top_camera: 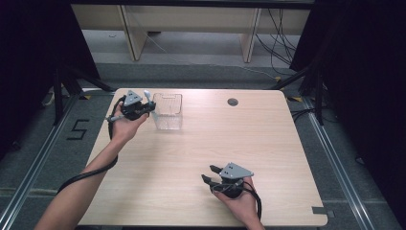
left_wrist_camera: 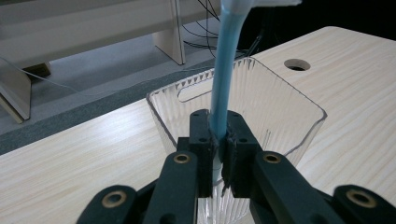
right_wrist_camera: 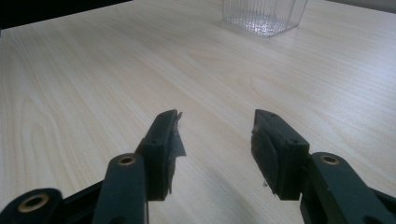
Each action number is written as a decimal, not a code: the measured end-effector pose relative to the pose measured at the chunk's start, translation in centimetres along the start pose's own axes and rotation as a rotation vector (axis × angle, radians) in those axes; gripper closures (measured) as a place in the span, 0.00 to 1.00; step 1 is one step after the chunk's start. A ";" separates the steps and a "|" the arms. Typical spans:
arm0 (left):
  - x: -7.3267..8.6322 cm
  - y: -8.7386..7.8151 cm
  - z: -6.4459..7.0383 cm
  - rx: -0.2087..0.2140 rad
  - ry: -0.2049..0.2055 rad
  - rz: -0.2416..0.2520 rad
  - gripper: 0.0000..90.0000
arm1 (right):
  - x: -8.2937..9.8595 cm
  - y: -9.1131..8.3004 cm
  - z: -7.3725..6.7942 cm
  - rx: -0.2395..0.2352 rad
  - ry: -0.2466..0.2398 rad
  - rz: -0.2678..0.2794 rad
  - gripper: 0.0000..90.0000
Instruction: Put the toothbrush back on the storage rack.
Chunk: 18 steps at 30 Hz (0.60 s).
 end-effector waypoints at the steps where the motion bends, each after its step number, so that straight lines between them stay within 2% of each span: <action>1: 0.0 0.0 0.0 0.000 0.001 -0.001 0.92 | 0.0 0.1 0.1 -0.001 -0.020 0.012 0.57; 4: 0.1 0.1 0.0 0.001 -0.002 0.000 0.92 | 0.0 0.1 0.3 -0.002 -0.041 0.015 0.57; 17: 0.5 0.2 -0.1 0.001 -0.008 -0.008 0.92 | 0.0 0.1 0.1 -0.003 -0.021 0.008 0.57; 18: 0.5 0.2 -0.1 0.001 -0.008 -0.008 0.92 | 0.0 0.1 0.3 -0.004 -0.045 0.009 0.57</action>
Point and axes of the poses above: each handheld gripper's, and its own axes: y roughly forward along the jaws, x roughly out of its underside, z roughly to its right, the point moved 1 cm from there along y, roughly forward along the jaws, and after that the axes turned 6 degrees about z, right-handed, at the moved point
